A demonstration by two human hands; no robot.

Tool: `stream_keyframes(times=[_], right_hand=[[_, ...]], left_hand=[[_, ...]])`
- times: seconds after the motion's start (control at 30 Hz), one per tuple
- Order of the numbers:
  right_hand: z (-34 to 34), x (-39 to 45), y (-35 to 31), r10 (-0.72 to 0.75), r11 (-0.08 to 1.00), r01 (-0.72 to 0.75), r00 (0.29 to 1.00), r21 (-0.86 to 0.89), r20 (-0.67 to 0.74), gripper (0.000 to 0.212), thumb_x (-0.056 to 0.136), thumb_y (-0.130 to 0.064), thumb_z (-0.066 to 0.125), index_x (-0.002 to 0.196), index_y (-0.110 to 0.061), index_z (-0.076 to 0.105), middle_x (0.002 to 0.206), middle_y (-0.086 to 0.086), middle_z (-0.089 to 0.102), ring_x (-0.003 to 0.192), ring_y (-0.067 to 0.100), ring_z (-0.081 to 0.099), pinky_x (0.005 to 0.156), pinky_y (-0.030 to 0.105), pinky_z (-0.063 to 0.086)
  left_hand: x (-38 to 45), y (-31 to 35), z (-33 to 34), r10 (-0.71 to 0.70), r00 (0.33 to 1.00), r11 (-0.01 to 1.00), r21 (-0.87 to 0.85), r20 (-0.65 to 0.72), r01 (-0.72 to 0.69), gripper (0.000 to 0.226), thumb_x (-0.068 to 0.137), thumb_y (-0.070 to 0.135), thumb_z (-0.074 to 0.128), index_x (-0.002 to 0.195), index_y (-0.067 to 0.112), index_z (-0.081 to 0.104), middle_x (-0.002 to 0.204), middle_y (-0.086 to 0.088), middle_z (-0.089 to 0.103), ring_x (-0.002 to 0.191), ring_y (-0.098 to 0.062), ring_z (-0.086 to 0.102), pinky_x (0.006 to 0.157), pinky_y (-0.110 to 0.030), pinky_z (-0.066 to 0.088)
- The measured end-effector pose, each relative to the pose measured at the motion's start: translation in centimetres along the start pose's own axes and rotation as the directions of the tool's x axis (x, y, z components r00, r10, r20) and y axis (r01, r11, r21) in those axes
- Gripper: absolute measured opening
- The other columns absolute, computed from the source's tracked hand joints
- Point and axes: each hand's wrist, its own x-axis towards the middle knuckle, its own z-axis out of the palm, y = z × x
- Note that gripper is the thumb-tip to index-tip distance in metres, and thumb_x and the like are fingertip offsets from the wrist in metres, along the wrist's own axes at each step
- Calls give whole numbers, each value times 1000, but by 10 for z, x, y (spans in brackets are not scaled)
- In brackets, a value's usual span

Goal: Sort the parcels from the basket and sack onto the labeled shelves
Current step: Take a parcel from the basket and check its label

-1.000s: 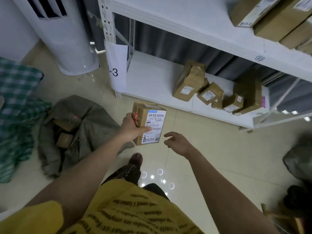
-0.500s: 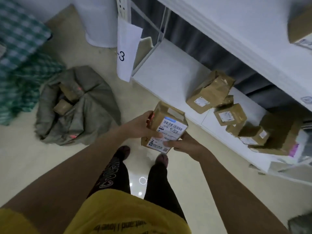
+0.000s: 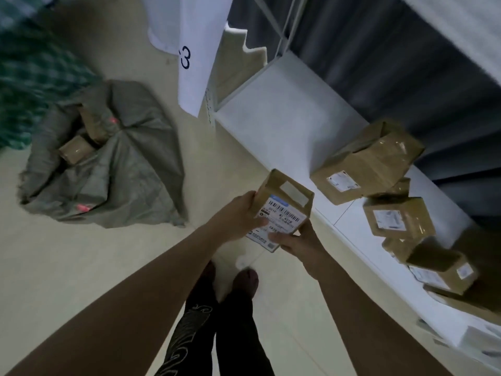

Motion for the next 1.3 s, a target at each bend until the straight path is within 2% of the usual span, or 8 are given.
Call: stream_keyframes(times=[0.23, 0.33, 0.5, 0.67, 0.73, 1.0, 1.17, 1.3], right_hand=[[-20, 145, 69, -109, 992, 116, 987, 54, -117, 97, 47, -8, 92, 132, -18, 45, 124, 10, 62, 108, 27, 67, 83, 49, 58], [-25, 203, 94, -178, 982, 188, 961, 27, -211, 87, 61, 4, 88, 131, -18, 40, 125, 8, 58, 110, 26, 64, 73, 35, 60], [-37, 278, 112, -324, 940, 342, 885, -7, -334, 80, 72, 7, 80, 133, -16, 36, 130, 7, 49, 107, 20, 57, 56, 18, 54], [-59, 339, 117, -469, 870, 484, 757, -93, -455, 81, 75, 0, 80, 137, -20, 33, 124, -11, 50, 113, 10, 55, 87, 44, 58], [-69, 359, 115, -484, 859, 501, 728, -105, -486, 79, 75, -4, 82, 135, -22, 34, 121, -20, 49, 114, 11, 56, 88, 48, 57], [-76, 391, 120, -478, 867, 451, 628, -213, -614, 79, 67, -30, 88, 123, -35, 32, 121, -17, 49, 123, 22, 55, 93, 50, 54], [-68, 394, 110, -408, 899, 391, 593, -195, -694, 75, 70, -30, 87, 121, -31, 32, 129, -1, 53, 123, 26, 55, 99, 45, 51], [-55, 398, 106, -275, 956, 254, 586, -149, -762, 94, 69, -44, 85, 140, -15, 31, 137, 12, 44, 129, 35, 46, 104, 52, 45]], left_hand=[[134, -84, 44, 56, 998, 990, 131, -30, -51, 41, 86, 23, 65, 122, 9, 51, 116, -11, 63, 100, -27, 64, 83, -46, 55], [188, -117, 61, 95, 993, 974, 213, -75, -77, 46, 82, 37, 56, 122, 15, 50, 116, -10, 61, 102, -29, 62, 82, -47, 54], [263, -139, 81, 240, 965, 932, 302, -109, -198, 33, 95, 13, 51, 126, 3, 49, 121, -18, 57, 109, -33, 55, 88, -49, 50], [331, -140, 85, 312, 943, 923, 273, -113, -273, 28, 98, 12, 48, 125, 2, 49, 125, -14, 58, 114, -27, 57, 91, -36, 50], [353, -137, 86, 332, 938, 919, 261, -105, -296, 32, 98, 15, 48, 130, 7, 47, 128, -9, 59, 115, -24, 58, 91, -30, 49], [390, -133, 91, 356, 934, 881, 338, -16, -330, 43, 98, 15, 50, 139, 9, 37, 137, -10, 52, 124, -25, 52, 96, -28, 42], [380, -140, 89, 294, 956, 880, 392, -11, -267, 55, 99, 21, 48, 147, 10, 25, 145, -13, 39, 131, -26, 44, 100, -31, 37], [374, -153, 77, 263, 964, 880, 421, -44, -221, 61, 99, 27, 48, 151, 15, 19, 151, -10, 32, 136, -23, 37, 108, -31, 31]])
